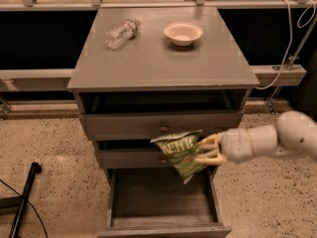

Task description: Pick green jalapeno chip bag from bottom drawer and place on counter

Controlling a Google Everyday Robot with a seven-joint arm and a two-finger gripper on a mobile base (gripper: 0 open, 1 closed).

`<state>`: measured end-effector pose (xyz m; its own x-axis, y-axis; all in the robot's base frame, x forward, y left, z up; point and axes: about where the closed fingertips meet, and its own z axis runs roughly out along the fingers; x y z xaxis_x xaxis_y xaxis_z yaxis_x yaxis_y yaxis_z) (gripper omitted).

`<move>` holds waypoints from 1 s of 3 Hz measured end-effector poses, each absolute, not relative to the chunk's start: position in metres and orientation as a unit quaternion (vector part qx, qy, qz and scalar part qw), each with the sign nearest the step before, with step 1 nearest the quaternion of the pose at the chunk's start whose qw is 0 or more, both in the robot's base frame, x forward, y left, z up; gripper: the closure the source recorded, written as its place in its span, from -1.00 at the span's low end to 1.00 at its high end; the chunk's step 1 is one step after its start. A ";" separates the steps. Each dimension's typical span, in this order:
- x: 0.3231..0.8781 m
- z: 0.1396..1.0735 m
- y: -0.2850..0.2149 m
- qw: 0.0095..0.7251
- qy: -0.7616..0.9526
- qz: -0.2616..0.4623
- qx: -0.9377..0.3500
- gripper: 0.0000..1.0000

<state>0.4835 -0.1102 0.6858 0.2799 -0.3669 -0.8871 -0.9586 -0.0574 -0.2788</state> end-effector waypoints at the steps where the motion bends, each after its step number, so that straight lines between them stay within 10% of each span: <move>1: 0.499 0.749 -0.129 0.451 0.503 0.287 -0.680 1.00; 3: 0.536 0.876 -0.127 0.416 0.489 0.275 -0.716 1.00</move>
Offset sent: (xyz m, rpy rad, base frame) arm 0.0554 -0.0270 0.2256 -0.1843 -0.0983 0.1138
